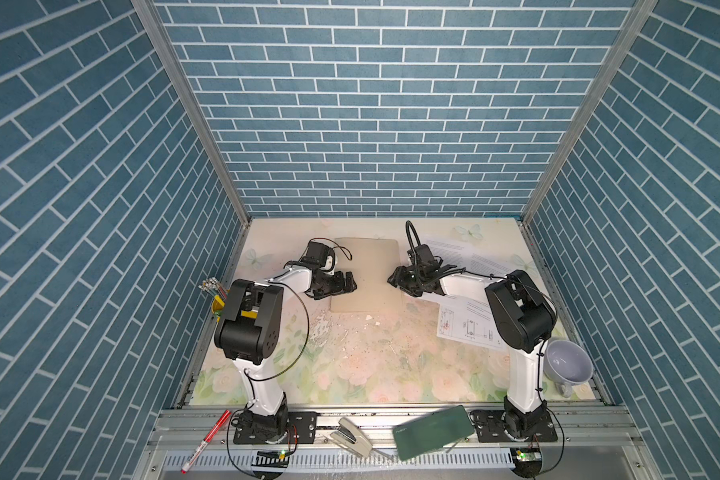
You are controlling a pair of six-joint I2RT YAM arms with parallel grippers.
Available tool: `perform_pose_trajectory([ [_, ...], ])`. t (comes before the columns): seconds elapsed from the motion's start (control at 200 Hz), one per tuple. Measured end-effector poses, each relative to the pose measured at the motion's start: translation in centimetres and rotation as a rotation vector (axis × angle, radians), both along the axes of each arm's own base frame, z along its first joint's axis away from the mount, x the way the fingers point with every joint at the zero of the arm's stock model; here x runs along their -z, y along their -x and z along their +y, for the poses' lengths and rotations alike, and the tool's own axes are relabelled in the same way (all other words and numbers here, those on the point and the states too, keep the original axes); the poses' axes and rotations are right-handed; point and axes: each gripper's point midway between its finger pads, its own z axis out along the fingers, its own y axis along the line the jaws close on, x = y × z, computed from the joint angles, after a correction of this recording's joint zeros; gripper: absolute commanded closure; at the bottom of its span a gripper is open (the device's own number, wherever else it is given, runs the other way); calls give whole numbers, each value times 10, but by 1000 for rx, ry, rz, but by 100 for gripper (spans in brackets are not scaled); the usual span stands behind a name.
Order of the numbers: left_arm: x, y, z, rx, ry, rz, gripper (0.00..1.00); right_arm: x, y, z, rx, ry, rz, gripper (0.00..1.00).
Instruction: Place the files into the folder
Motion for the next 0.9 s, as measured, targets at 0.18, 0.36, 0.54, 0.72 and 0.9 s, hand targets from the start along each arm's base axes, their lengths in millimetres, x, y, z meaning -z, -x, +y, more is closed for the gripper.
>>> perform_pose_trajectory([
  [0.18,-1,0,-3,7,19,-4,0,0,1,2,6,-24,7,41],
  [0.36,-1,0,-3,3,34,-14,0,-1,4,2,12,-53,-1,43],
  [0.54,-2,-1,-5,2,53,-25,0,-1,11,-2,27,-77,7,45],
  [0.72,-3,-1,-6,-6,74,-38,0,-1,13,-4,45,-103,12,48],
  [0.9,-4,0,-5,-12,92,-50,0,-3,14,-5,60,-135,11,53],
])
